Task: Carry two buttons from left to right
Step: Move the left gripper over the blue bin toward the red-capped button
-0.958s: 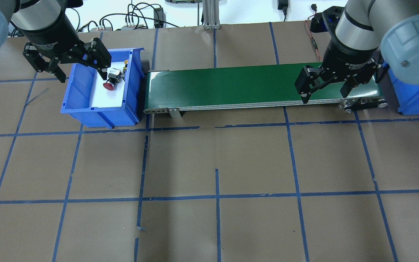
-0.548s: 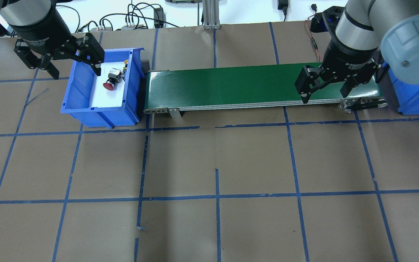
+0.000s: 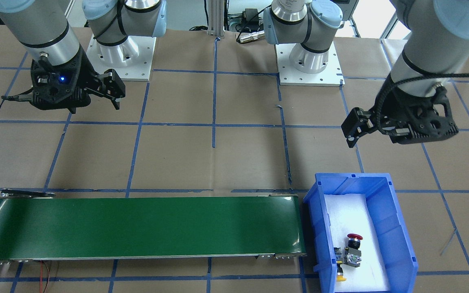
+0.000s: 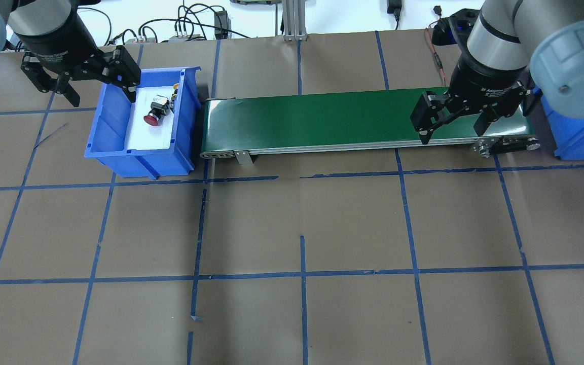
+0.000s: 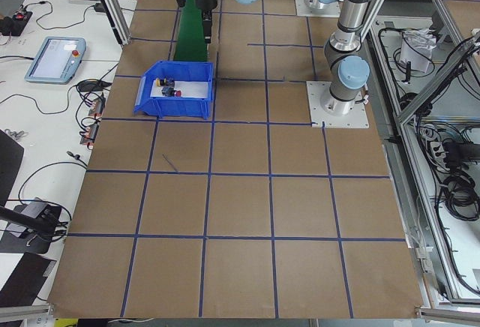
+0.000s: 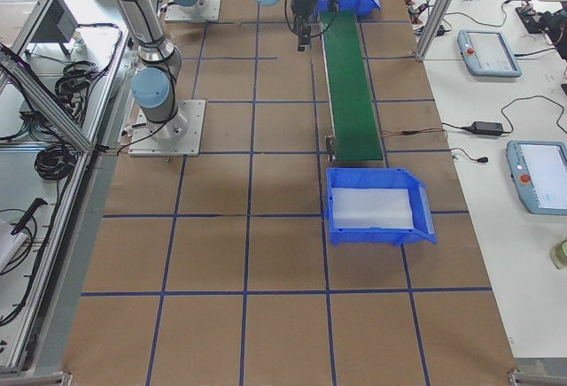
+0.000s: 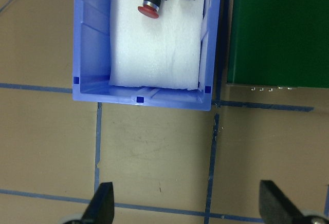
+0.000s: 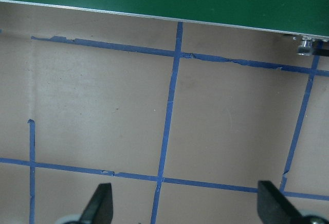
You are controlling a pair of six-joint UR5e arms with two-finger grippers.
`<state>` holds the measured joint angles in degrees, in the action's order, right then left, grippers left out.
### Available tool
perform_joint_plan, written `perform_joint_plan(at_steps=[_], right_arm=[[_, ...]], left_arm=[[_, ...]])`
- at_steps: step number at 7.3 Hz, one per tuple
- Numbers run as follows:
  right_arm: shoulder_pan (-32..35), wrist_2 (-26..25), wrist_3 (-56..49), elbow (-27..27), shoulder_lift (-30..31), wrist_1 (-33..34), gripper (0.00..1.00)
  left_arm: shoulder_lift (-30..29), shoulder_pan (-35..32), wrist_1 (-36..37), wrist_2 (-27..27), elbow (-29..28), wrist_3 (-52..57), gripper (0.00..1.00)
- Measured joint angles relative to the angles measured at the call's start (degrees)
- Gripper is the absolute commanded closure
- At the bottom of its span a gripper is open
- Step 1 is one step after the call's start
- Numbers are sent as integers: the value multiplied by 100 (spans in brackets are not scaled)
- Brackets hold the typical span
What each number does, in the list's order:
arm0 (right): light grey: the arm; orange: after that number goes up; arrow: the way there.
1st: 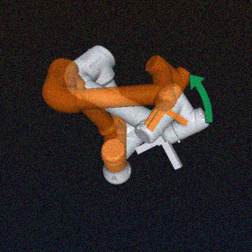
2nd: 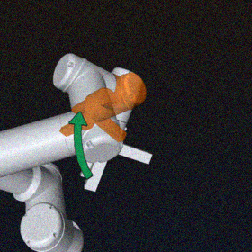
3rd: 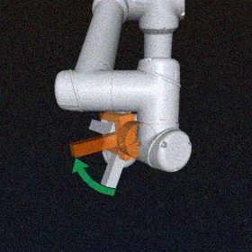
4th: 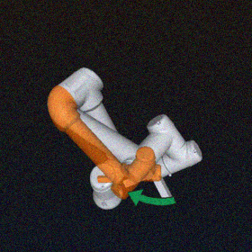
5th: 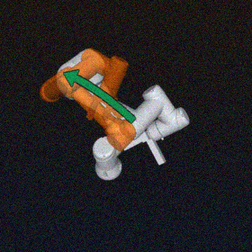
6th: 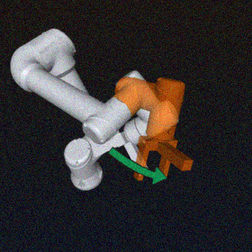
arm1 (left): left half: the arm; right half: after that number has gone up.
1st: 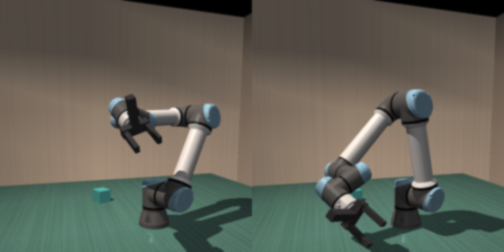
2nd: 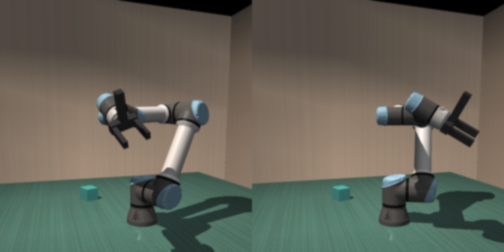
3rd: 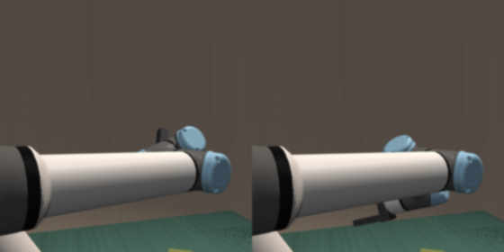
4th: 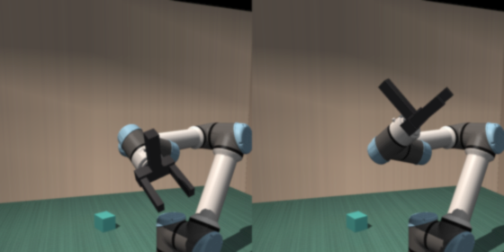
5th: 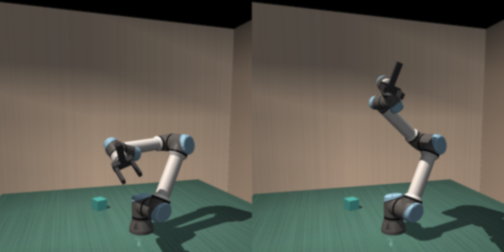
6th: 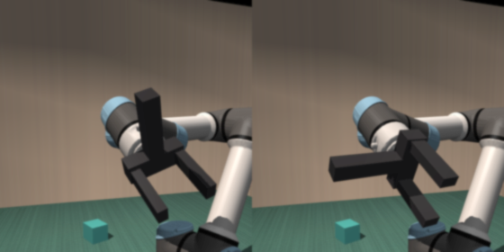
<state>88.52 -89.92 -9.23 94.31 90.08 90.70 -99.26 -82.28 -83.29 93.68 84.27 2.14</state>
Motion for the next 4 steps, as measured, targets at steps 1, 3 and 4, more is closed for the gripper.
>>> perform_joint_plan(at_steps=[1, 3, 4], right_arm=[[-1, 0, 0, 0, 0, 0, 0], [0, 1, 0, -3, 0, 0, 0], [0, -1, -2, -25, -9, 4, 0]], left_arm=[[-328, 98, 295, -5, -34, 96, 0], [-1030, 148, 725, 1, -299, 528, 0], [-1323, 140, 931, 4, -448, 737, 0]])
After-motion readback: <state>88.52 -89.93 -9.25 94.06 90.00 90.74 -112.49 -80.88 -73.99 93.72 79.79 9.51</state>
